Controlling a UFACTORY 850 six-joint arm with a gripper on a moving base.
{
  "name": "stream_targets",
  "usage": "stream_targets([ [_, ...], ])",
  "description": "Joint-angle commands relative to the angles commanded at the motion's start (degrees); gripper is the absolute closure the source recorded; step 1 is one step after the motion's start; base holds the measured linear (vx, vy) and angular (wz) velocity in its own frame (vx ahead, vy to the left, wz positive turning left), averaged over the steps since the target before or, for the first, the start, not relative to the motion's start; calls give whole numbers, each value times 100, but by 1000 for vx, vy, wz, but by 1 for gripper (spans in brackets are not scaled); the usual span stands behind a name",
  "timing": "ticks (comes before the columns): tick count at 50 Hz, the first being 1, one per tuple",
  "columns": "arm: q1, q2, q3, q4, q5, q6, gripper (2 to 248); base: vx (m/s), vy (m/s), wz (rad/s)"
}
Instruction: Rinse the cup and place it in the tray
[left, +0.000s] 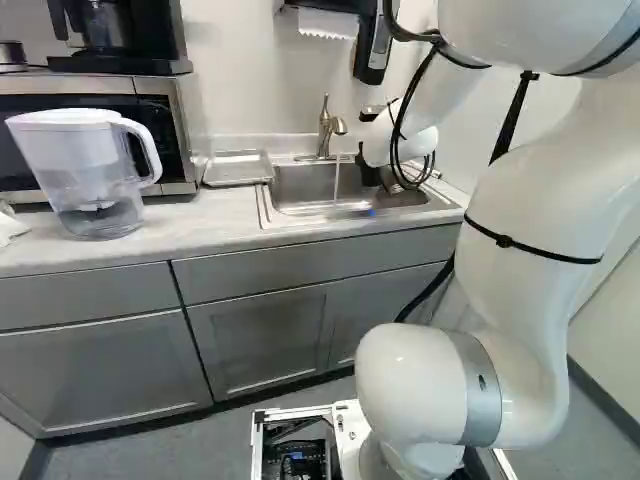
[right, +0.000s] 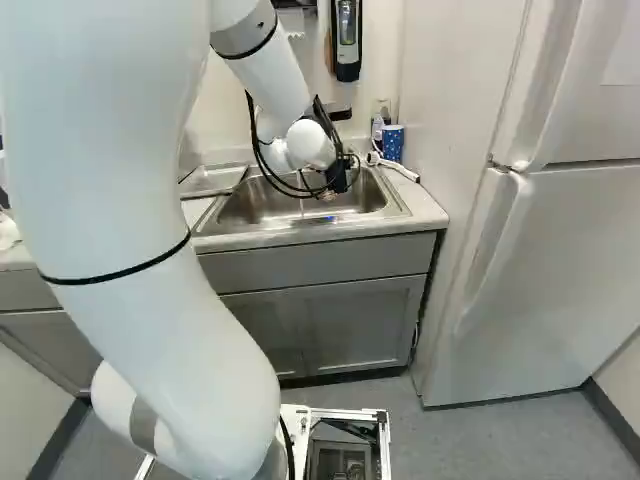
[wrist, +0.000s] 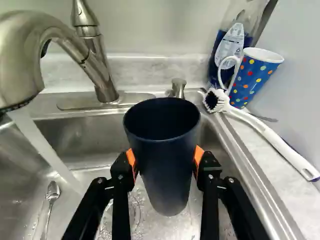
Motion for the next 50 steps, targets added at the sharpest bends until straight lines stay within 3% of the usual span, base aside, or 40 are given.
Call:
stream_targets([
  [18,256,-94,139,0,74,0,125,0,0,0],
  [50,641,461,734,0,535,0,125,0,0,0],
])
